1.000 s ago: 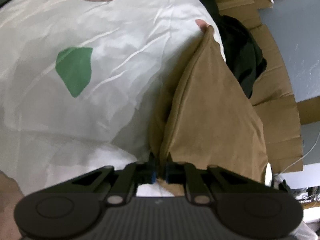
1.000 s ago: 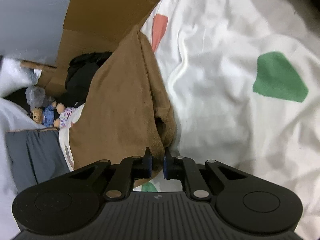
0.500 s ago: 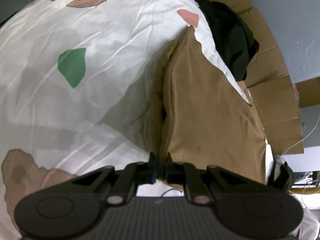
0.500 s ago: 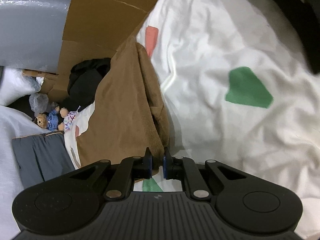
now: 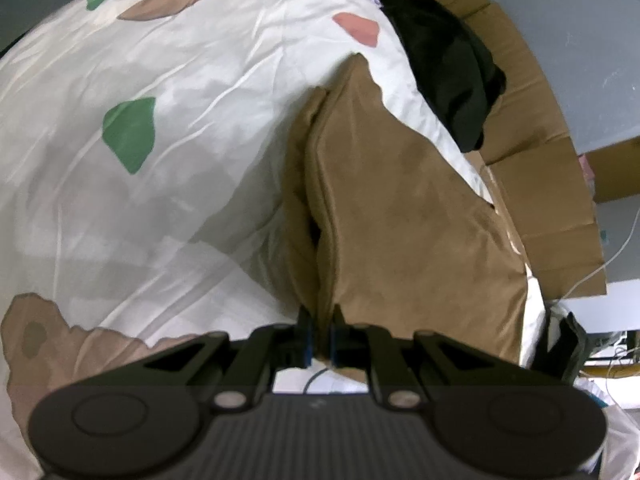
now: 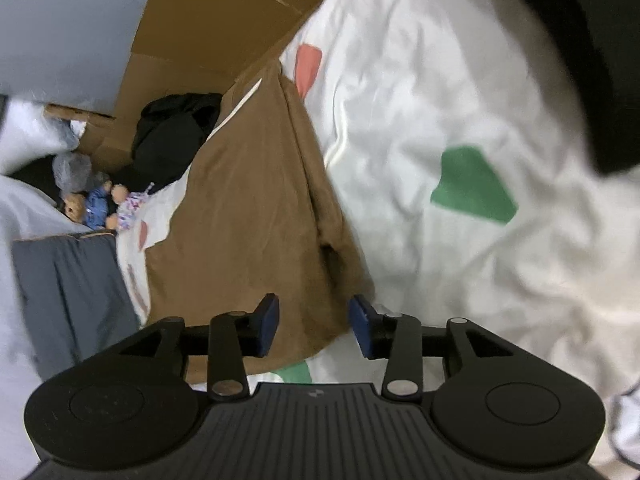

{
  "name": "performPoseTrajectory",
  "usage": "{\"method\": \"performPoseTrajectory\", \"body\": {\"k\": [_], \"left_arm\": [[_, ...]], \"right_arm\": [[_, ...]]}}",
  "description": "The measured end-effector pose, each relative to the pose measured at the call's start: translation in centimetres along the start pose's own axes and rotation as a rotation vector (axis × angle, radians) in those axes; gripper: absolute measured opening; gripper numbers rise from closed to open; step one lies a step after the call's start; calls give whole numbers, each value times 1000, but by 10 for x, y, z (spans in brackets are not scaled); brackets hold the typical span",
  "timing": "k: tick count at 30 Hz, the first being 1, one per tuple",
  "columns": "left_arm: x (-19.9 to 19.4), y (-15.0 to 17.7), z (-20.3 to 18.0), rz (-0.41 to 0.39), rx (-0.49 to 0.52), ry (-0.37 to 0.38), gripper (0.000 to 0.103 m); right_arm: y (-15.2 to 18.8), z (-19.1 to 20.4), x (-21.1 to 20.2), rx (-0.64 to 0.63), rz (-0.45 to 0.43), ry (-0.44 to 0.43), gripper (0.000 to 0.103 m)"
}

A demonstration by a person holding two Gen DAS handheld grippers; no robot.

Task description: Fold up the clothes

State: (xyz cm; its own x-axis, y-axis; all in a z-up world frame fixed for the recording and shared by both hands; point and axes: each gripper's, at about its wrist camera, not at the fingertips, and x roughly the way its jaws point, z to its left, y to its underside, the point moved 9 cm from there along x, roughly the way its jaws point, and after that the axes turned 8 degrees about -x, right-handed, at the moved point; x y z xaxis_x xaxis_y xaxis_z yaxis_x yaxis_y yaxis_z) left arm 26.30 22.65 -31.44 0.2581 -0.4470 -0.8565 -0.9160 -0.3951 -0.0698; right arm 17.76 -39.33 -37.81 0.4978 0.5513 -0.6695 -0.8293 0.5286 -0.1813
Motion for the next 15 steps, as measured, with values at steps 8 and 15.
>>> {"method": "performPoseTrajectory", "body": {"k": [8, 15], "left_arm": [[-1, 1, -21, 2, 99, -22, 8], [-8, -1, -33, -26, 82, 30, 8]], "right_arm": [[-31, 43, -23, -152, 32, 134, 44], [-56, 122, -30, -325, 54, 211, 45]]}}
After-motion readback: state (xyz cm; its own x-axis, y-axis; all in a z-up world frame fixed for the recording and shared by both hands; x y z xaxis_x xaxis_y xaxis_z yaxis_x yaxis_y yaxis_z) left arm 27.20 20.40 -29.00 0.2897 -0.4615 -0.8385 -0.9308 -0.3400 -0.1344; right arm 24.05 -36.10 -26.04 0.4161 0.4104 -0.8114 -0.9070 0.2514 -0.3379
